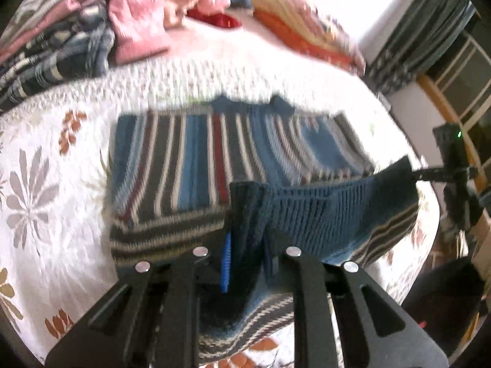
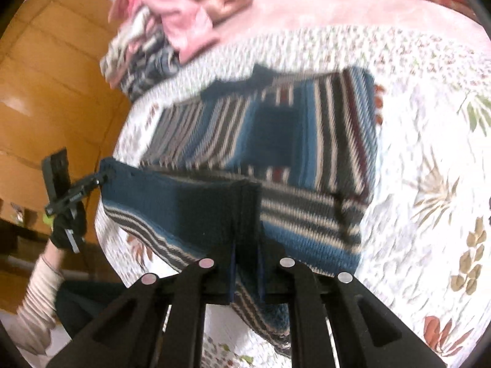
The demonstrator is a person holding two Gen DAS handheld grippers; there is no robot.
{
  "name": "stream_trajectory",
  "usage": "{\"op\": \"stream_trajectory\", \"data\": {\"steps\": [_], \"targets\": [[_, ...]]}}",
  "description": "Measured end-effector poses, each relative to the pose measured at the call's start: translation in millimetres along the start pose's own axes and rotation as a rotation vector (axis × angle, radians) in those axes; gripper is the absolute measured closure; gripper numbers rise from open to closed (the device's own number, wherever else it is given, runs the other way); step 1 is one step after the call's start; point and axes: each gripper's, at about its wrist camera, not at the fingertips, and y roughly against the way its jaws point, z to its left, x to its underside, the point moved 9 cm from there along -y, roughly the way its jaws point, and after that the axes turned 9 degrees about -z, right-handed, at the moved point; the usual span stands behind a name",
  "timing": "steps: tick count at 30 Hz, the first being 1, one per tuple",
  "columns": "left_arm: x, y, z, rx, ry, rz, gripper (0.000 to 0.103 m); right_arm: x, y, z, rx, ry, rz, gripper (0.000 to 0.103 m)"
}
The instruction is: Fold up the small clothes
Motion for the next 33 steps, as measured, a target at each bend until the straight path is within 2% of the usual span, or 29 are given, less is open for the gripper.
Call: {"op": "stream_trajectory", "data": {"steps": [4,11,15,19,27,33], "targets": [[-34,-2,3,0.026,0.061,-0.063,0.088,-34,8,-7,0.025,-0.018,-0.059,0.093],[-86,-31,27,-0.015,0.105,-0.136,0.088,-106,-1,-24,0.064,-0.053,-0.135,0.093],[-100,-58,51,-0.066,0.141,-0.14,0.088,-146,-25,-32,0.095,-0.063,-0.15,0.093],[-100,-92,80,-0.119,0.183,-0.114,0.088,-169,-55,-41,0.134,-0.054,-0.136,0.093],[-77,-148,112,-0.19,0.19,-0.032,0.087,-170,-117,-77,0.205,-0.088,-0.063,0.093],[-66,-168,128,-0.259,0.184,0.003,0.077,-160,-139,-103,0.236,-0.13,-0.037,0.091]]}}
